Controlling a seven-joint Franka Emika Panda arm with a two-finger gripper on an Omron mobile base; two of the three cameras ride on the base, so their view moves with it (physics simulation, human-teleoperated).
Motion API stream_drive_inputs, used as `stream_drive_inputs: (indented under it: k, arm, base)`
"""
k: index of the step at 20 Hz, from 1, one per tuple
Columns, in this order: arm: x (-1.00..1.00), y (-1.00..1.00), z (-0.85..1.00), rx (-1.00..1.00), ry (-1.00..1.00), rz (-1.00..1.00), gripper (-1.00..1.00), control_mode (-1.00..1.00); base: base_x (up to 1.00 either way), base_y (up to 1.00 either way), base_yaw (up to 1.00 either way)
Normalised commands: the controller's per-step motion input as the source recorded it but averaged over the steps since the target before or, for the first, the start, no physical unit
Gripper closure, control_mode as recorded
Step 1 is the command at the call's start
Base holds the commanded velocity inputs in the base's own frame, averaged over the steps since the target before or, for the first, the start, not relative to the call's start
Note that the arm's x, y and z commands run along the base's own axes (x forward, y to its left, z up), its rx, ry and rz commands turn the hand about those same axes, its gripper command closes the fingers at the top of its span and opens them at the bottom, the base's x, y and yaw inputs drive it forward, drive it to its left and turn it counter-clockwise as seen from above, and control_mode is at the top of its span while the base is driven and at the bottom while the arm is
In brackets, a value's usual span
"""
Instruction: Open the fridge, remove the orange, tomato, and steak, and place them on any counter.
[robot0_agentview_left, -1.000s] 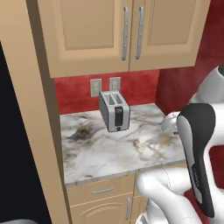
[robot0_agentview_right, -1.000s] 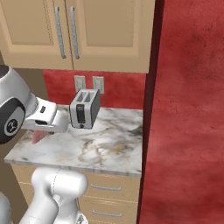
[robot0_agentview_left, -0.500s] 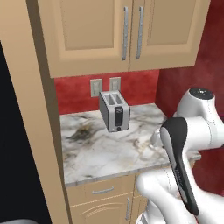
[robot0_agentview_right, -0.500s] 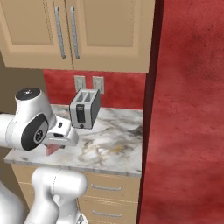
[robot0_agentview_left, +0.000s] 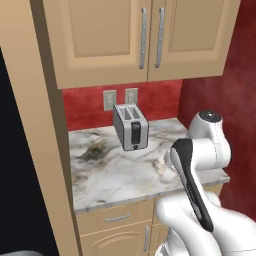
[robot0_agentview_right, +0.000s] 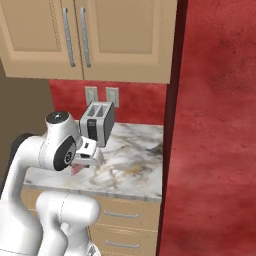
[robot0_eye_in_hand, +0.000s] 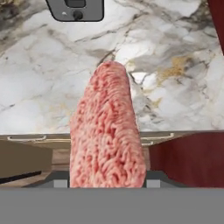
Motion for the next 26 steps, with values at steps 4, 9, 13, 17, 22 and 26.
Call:
stream_drive_inputs:
  k: [4,9,13,17,22,26]
  arm:
    - [0.66,-0.37,-0.43,0.0,0.0,0.0,1.0,-1.0]
    - [0.74,-0.28,-0.55,0.0,0.0,0.0,1.0,-1.0]
    - [0.58,-0.07,-0.54,0.0,0.0,0.0,1.0,-1.0]
    - [0.52,-0.06,-0.46,0.0,0.0,0.0,1.0,-1.0]
    - [0.25,-0.02,-0.36,0.0,-0.03,0.0,-1.0,-1.0]
    - [0.0,0.0,-0.28,0.0,0.0,0.0,-1.0,-1.0]
  base:
    - [0.0,0.0,0.0]
    - [0.0,0.0,0.0]
    - [0.0,0.0,0.0]
    - [0.0,0.0,0.0]
    - [0.0,0.0,0.0]
    - [0.0,0.0,0.0]
